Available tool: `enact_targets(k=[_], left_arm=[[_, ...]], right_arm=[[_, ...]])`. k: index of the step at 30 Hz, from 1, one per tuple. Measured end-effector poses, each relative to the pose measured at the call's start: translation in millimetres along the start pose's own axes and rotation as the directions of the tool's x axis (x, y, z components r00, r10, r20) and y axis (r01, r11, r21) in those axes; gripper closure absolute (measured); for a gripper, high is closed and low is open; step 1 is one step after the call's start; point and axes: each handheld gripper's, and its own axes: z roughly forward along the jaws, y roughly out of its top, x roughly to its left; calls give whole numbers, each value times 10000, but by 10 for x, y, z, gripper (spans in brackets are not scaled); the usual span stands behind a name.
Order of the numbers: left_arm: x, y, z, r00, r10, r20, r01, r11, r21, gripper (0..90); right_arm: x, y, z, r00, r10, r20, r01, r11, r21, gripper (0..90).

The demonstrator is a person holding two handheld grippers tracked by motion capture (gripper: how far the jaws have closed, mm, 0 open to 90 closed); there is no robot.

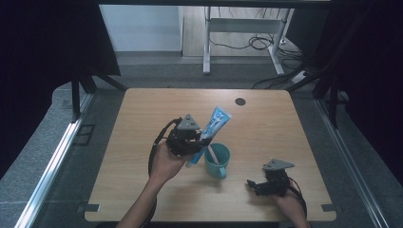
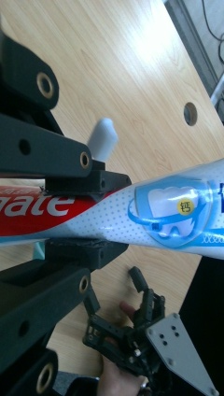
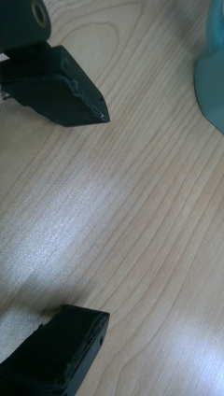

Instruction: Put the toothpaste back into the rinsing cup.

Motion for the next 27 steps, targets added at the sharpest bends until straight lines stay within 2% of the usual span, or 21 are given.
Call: enact_targets(k=[10, 19, 27], left_arm=[[-51, 113, 93, 9999, 150, 36, -149, 9998, -133, 732], [-89, 220, 247, 9997, 194, 144, -188, 9990, -412, 732], [-133, 318, 376, 9990, 415, 186, -405, 9976, -556, 732]], right_arm=[[-2, 1, -2, 10000, -8, 2, 8, 10000, 16, 53], [-2, 1, -2, 10000, -7, 1, 7, 10000, 15, 53], [-3, 1, -3, 10000, -8, -12, 8, 10000, 21, 53]])
